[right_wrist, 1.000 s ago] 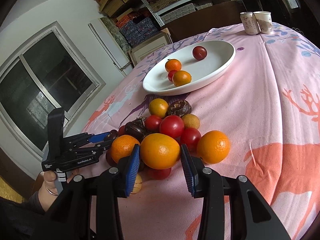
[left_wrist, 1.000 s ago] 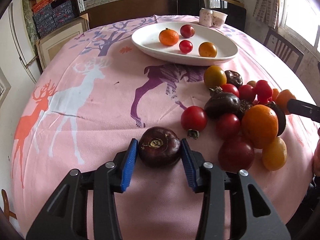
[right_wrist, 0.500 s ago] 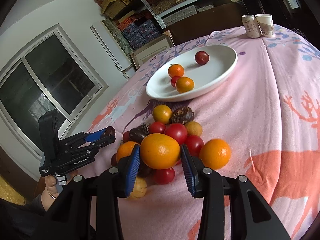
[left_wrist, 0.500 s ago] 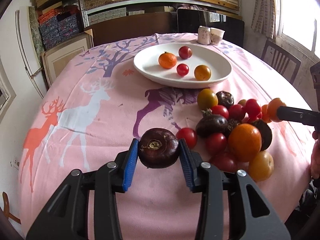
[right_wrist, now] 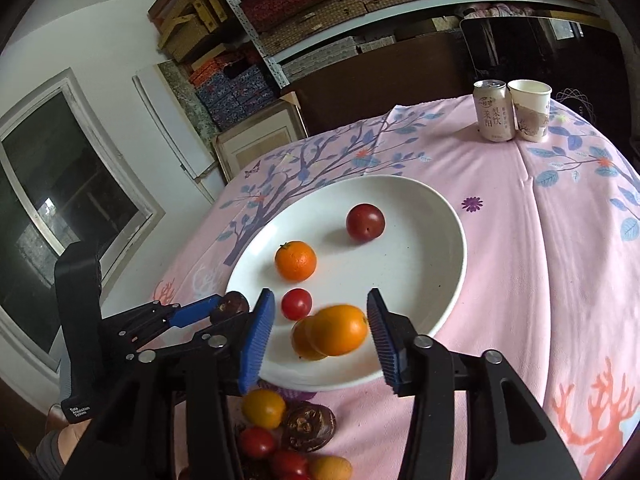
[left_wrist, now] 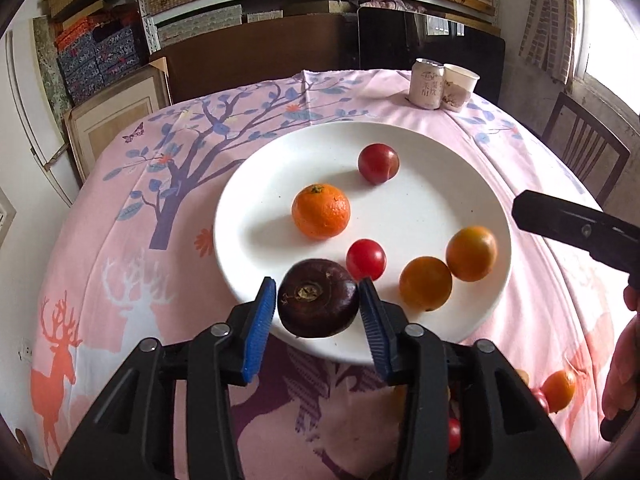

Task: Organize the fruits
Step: 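Carry the purple tomato and orange onto the plate and open both grippers, then grasp a red tomato with the left gripper while the right gripper grasps an orange, then lower the red tomato and orange onto the plate and open both grippers, then grasp a mandarin with the left gripper while the right gripper grasps a yellow tomato, then lower the yellow tomato onto the plate with the right gripper while the left gripper holds the mandarin, then carry the mandarin past the right gripper onto the plate and open the left gripper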

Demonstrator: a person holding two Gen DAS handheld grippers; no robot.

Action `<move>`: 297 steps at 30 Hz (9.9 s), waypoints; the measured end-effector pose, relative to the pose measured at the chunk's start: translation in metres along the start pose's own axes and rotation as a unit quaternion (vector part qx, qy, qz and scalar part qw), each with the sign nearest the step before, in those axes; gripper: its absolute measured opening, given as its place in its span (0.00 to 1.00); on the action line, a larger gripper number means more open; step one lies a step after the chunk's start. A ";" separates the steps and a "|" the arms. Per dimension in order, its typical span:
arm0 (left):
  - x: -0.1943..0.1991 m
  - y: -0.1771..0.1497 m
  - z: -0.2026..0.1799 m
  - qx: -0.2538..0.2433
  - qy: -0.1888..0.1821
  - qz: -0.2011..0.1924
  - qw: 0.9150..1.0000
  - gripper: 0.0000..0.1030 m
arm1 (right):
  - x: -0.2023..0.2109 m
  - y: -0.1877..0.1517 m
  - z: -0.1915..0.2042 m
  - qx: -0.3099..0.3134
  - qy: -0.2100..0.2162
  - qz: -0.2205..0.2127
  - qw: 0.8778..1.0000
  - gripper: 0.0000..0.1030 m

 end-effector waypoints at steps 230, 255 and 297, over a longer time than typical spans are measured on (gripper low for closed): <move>0.069 -0.126 0.018 -0.019 0.042 -0.006 0.999 0.40 | 0.022 -0.075 -0.060 -0.104 0.034 0.008 0.994 0.60; 0.077 -0.171 0.016 -0.001 -0.022 0.027 0.999 0.46 | 0.026 -0.124 0.136 0.173 0.127 0.143 0.966 0.60; 0.007 0.022 -0.027 -0.067 -0.066 -0.012 0.995 0.71 | -0.022 0.013 0.068 0.102 0.124 0.065 0.985 0.41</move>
Point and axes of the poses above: each gripper's, at about its wrist camera, not at the fingertips, and x roughly against the way its jaws point, z to its left, y to its top, the point moved 2 cm from there along -x, roughly the way its jaws point, and after that the axes turned 10 degrees about -y, right-handed, at the moved point
